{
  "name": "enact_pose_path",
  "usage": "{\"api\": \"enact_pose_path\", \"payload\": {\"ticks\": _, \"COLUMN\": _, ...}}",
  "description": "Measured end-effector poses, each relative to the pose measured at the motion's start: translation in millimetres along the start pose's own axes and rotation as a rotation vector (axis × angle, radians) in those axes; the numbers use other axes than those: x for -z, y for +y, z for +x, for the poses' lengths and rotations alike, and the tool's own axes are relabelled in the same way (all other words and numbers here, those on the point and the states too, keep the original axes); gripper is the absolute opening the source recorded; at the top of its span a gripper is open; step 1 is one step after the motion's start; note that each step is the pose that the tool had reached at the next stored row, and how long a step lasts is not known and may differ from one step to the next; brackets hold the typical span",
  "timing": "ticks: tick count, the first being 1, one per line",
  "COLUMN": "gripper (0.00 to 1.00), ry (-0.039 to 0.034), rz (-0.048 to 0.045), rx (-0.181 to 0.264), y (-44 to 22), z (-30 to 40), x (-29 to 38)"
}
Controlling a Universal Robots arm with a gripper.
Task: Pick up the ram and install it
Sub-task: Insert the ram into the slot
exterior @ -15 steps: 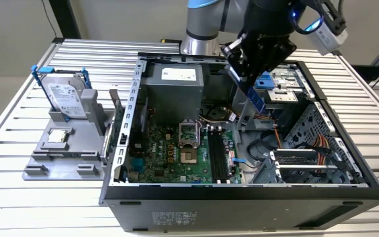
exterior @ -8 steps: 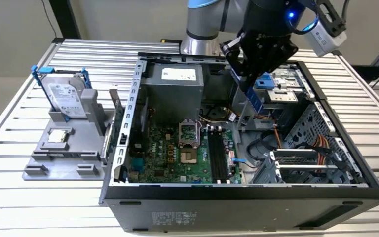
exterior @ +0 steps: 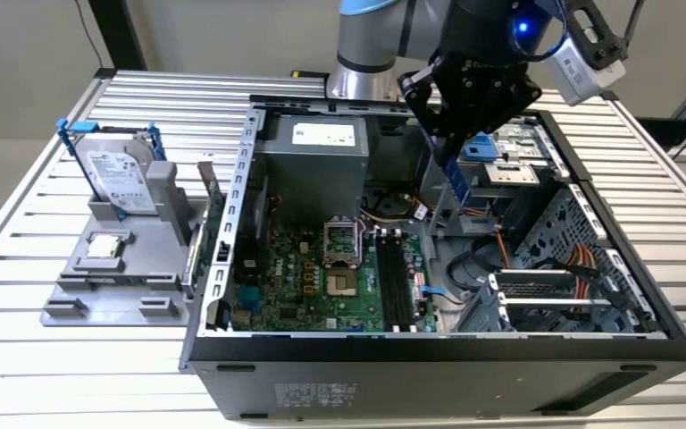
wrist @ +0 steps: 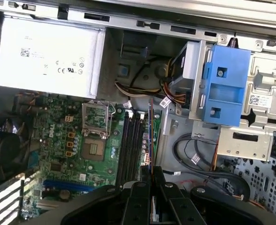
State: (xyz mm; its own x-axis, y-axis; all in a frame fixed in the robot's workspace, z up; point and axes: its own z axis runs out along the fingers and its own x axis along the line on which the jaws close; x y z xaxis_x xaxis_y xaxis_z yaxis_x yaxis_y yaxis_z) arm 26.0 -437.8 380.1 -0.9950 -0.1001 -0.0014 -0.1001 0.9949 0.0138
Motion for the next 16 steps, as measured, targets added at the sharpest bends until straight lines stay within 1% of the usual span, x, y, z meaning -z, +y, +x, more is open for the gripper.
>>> {"api": "enact_pose_path", "payload": {"ticks": 5, "gripper": 0.0, "ry": -0.0003, "rz": 0.0, "rx": -0.026, "y": 0.0, "z": 0.0, "x": 0.0}}
{"api": "enact_pose_path", "payload": {"ticks": 11, "gripper": 0.0, "ry": -0.0004, "rz": 0.0001, "rx": -0.029, "y": 0.0, "z": 0.0, "x": 0.0}}
{"api": "enact_pose_path", "payload": {"ticks": 16, "gripper": 0.0, "ry": -0.0003, "rz": -0.0007, "rx": -0.022, "y": -0.1, "z": -1.0, "x": -0.6}}
